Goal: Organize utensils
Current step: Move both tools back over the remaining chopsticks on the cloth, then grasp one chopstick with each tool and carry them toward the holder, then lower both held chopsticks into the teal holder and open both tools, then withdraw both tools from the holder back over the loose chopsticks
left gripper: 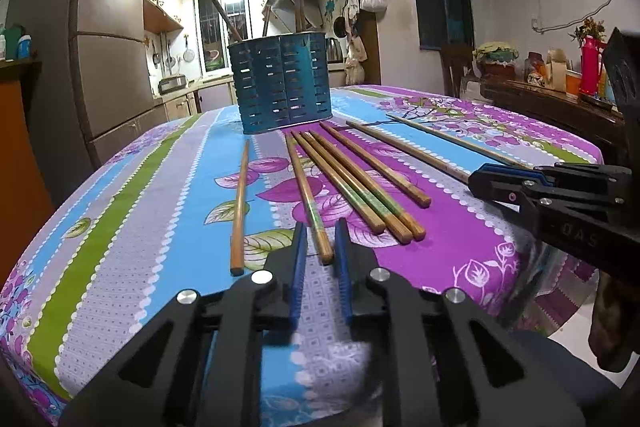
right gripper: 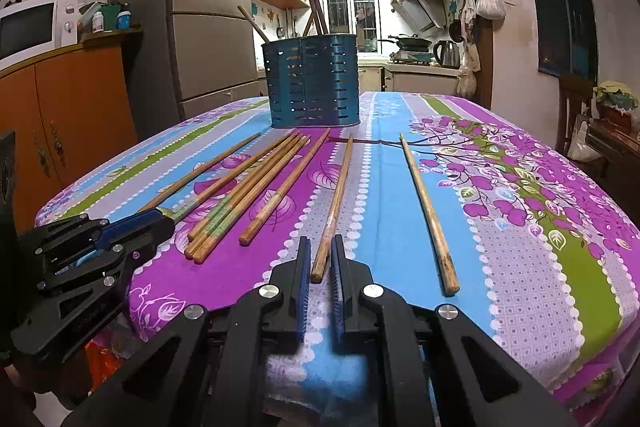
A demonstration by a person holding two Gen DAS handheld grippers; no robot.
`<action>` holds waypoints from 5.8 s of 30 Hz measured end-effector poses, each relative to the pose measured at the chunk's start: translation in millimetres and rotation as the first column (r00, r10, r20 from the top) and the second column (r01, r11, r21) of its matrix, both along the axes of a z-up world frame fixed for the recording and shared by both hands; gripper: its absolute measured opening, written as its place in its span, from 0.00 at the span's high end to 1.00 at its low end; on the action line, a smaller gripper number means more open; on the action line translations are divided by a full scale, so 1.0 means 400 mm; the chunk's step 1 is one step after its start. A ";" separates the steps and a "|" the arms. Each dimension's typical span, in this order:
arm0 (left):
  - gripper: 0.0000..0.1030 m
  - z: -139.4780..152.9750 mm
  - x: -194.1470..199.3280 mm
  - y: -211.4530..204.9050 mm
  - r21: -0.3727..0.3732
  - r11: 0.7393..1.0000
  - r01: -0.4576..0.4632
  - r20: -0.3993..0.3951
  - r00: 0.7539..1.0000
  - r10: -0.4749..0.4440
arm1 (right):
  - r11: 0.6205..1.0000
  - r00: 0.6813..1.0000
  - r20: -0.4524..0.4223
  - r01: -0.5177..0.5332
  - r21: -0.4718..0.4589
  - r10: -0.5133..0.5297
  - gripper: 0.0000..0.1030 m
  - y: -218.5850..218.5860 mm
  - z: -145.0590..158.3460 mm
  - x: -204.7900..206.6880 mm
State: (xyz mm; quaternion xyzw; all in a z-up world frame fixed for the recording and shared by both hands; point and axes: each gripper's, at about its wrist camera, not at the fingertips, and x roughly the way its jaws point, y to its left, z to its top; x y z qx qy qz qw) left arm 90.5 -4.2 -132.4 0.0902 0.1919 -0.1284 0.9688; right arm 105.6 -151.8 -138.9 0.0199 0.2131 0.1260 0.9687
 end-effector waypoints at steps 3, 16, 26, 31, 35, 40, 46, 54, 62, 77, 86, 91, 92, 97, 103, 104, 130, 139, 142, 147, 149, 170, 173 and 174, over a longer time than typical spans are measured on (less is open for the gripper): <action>0.87 -0.003 -0.001 -0.001 -0.006 1.000 -0.004 0.012 1.000 0.004 | 1.000 1.000 0.013 0.003 0.000 -0.003 0.88 0.000 -0.003 -0.004; 0.93 -0.001 0.000 0.000 -0.039 0.999 -0.026 0.013 1.000 0.027 | 0.998 0.999 0.046 0.024 0.052 -0.026 0.93 -0.011 -0.014 -0.020; 0.94 0.083 -0.033 0.011 -0.053 0.998 -0.030 0.092 0.995 0.035 | 0.999 0.989 0.143 0.029 0.017 -0.031 0.93 -0.041 0.084 -0.079; 0.95 0.172 -0.047 0.026 -0.066 0.998 -0.019 0.176 0.984 0.031 | 1.000 0.968 0.251 0.013 -0.016 -0.008 0.93 -0.060 0.187 -0.115; 0.95 0.248 -0.036 0.028 -0.076 0.997 0.004 0.234 0.972 0.014 | 0.999 0.944 0.327 -0.023 -0.043 0.036 0.93 -0.070 0.278 -0.109; 0.95 0.354 0.021 0.031 -0.096 0.994 0.044 0.274 0.962 -0.016 | 0.997 0.931 0.358 -0.069 -0.028 0.074 0.93 -0.097 0.381 -0.047; 0.95 0.448 0.116 0.010 -0.091 0.992 0.086 0.262 0.963 -0.059 | 0.994 0.937 0.332 -0.104 -0.033 0.109 0.93 -0.108 0.457 0.056; 0.95 0.492 0.201 0.012 -0.110 0.989 0.097 0.204 0.976 -0.073 | 0.992 0.943 0.305 -0.124 -0.039 0.130 0.93 -0.107 0.521 0.129; 0.95 0.610 0.222 0.014 -0.094 0.990 0.106 0.246 0.966 -0.080 | 0.994 0.935 0.338 -0.106 -0.036 0.111 0.93 -0.134 0.623 0.180; 0.95 0.906 0.361 0.011 -0.172 0.980 0.101 0.387 0.922 -0.027 | 0.995 0.918 0.384 -0.096 -0.024 0.098 0.93 -0.159 0.926 0.407; 0.95 0.911 0.526 0.023 -0.230 0.971 0.071 0.358 0.933 0.016 | 0.988 0.915 0.373 -0.150 -0.030 0.150 0.93 -0.093 0.968 0.531; 0.95 0.862 0.604 0.014 -0.215 0.975 0.054 0.330 0.944 0.020 | 0.984 0.924 0.340 -0.177 -0.029 0.176 0.93 -0.062 0.935 0.591; 0.95 0.853 0.615 0.018 -0.219 0.974 0.053 0.322 0.946 0.021 | 0.983 0.925 0.334 -0.179 -0.030 0.179 0.93 -0.055 0.928 0.598; 0.95 0.810 0.664 0.037 -0.235 0.971 0.036 0.289 0.957 0.035 | 0.980 0.936 0.293 -0.198 -0.014 0.194 0.93 -0.041 0.884 0.641; 0.95 0.781 0.690 0.042 -0.233 0.972 0.025 0.261 0.965 0.037 | 0.980 0.950 0.244 -0.200 -0.008 0.196 0.93 -0.025 0.843 0.681; 0.95 0.778 0.693 0.045 -0.233 0.972 0.023 0.257 0.966 0.039 | 0.979 0.951 0.237 -0.202 -0.005 0.197 0.93 -0.024 0.840 0.685; 0.42 0.673 0.481 0.057 -0.184 0.983 0.027 0.239 0.971 0.019 | 0.984 0.966 0.224 -0.154 0.094 0.129 0.76 -0.162 0.751 0.601; 0.41 0.279 0.143 0.027 -0.064 0.988 0.141 -0.027 0.989 -0.143 | 0.991 0.961 0.266 -0.105 0.084 0.080 0.68 -0.279 0.496 0.251; 0.41 0.173 0.095 0.026 -0.079 0.986 0.144 -0.116 0.982 -0.152 | 0.991 0.973 0.224 -0.086 0.104 0.061 0.68 -0.291 0.390 0.175; 0.56 0.093 0.061 0.007 -0.022 0.989 0.143 -0.166 0.975 -0.145 | 0.989 0.984 0.173 -0.064 0.132 0.041 0.68 -0.305 0.290 0.109; 0.65 0.074 0.054 -0.003 -0.009 0.990 0.144 -0.182 0.973 -0.143 | 0.989 0.985 0.168 -0.063 0.137 0.040 0.68 -0.307 0.277 0.098; 0.80 0.030 0.075 -0.018 0.027 0.999 0.036 -0.121 0.992 -0.032 | 0.984 0.992 0.073 -0.108 0.144 0.099 0.68 -0.185 0.133 -0.002; 0.81 0.030 0.072 -0.018 0.027 0.999 0.042 -0.115 0.993 -0.039 | 0.982 0.991 0.034 -0.133 0.137 0.130 0.68 -0.140 0.096 -0.007; 0.81 0.030 0.072 -0.015 0.024 0.999 0.046 -0.114 0.993 -0.043 | 0.981 0.990 0.025 -0.143 0.134 0.141 0.68 -0.125 0.086 -0.006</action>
